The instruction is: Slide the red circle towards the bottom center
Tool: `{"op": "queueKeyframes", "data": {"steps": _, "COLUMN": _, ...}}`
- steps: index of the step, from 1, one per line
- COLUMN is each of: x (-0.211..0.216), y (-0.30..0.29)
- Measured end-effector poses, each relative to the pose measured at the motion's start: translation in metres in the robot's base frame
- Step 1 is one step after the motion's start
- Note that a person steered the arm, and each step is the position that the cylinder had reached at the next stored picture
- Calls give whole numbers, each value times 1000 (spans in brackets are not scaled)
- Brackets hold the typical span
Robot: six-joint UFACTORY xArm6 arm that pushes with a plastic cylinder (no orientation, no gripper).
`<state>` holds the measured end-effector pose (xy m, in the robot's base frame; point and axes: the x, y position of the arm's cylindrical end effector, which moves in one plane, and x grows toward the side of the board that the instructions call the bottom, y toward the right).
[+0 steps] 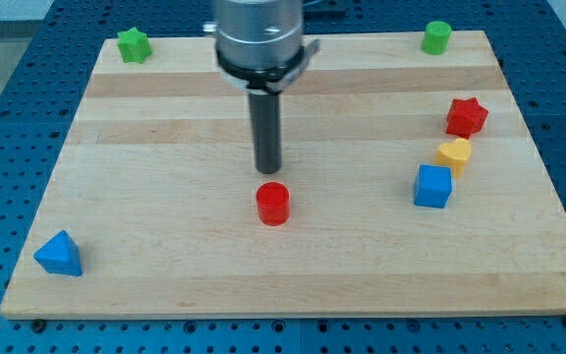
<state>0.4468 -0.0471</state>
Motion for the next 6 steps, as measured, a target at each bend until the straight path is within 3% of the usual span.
{"op": "queueKeyframes", "data": {"steps": 2, "x": 42, "y": -9}}
{"op": "queueKeyframes", "data": {"steps": 6, "x": 37, "y": 31}}
